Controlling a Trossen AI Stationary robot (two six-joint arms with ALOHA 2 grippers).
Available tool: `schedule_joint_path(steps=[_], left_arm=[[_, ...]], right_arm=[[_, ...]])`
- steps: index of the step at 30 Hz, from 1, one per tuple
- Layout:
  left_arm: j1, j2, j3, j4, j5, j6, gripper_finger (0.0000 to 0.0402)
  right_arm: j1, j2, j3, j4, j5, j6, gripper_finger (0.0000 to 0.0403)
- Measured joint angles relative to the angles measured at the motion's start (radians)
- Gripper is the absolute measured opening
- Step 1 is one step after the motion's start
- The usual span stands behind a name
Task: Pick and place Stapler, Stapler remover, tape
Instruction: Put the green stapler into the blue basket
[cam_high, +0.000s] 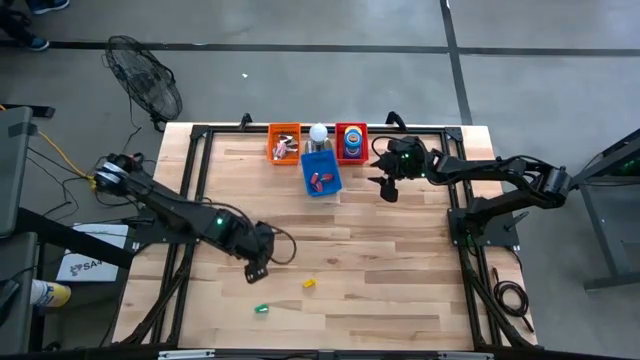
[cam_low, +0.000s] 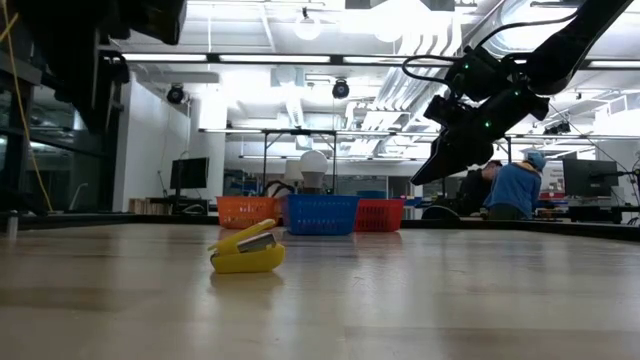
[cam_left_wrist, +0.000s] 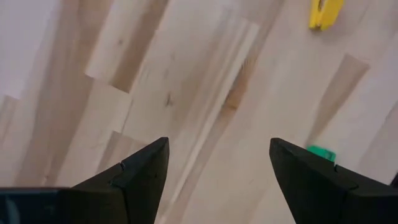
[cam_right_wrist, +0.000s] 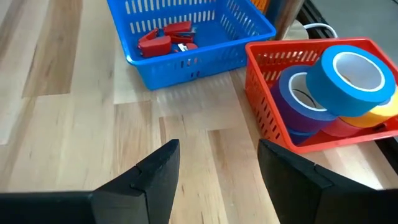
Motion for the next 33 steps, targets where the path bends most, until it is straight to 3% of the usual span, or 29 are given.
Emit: schedule_joint_path(steps=[5,12,21,33], left_arm=[[-0.062,0.039,0.0,0.032,0.001,-0.003,0.0273],[-0.123,0.101,0.0,0.137,0.105,-0.055,0.0273],[-0.198,0.191,0.001,0.294,0.151,-0.078,0.0273],[-0.242,0.283,0.0,0.311,0.197,-0.079,0.0273]], right_arm=[[0.0,0.0,0.0,-0.006,-0.039,0.002,0.0208],[0.043,0.0,0.0,0.043,-0.164,0.002,0.0208],[0.074,0.0,0.0,0.019,-0.115,0.013,0.0208],[0.129,-0.002,0.0,-0.024,-0.111,0.049,0.0208]])
